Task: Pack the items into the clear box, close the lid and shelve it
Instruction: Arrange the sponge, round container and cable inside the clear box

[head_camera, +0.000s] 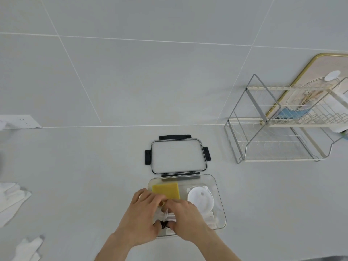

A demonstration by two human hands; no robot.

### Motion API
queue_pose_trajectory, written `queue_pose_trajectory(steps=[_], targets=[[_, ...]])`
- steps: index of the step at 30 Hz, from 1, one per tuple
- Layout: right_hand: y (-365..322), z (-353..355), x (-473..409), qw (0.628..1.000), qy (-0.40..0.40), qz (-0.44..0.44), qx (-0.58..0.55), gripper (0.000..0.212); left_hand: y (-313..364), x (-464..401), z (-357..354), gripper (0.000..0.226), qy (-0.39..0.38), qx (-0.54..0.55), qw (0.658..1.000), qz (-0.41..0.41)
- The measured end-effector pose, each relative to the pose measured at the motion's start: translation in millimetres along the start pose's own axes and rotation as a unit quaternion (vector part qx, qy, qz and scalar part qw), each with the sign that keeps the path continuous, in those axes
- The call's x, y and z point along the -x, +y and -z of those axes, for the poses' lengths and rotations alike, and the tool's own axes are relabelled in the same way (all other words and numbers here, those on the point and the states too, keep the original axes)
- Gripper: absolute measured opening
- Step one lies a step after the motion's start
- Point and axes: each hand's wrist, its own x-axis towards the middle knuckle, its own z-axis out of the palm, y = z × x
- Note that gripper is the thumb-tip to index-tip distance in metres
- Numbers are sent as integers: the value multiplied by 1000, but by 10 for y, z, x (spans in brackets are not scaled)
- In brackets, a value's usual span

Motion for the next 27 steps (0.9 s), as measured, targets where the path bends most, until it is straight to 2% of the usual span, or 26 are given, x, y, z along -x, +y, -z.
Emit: queue_pose_trajectory(steps=[5,9,14,17,20,22,25,27], targets=[[-52,-115,-5,997,-31,-49,-45,37,-134,70,-154,46,-18,-104,994,-20],[-1,-144,13,995,-20,-59,-81,33,-92,17,-187,55,-26,-116,993,-8],[61,-149,67,991,50,-93,-82,31,14,24,-163,39,-25,-149,989,-2],[59,-156,110,991,49,-102,-75,26,10,20,-198,33,-31,-162,986,16],[60,-122,142,988,45,-99,-111,28,47,-14,-216,36,-13,-157,987,19],[183,-32,218,979,100,-124,-126,25,154,-112,-236,36,15,-157,987,-7],[350,148,225,957,232,-160,-71,20,201,-204,-196,39,26,-140,989,-25],[447,285,254,953,240,-184,-10,25,239,-282,-227,45,9,-127,991,-52]])
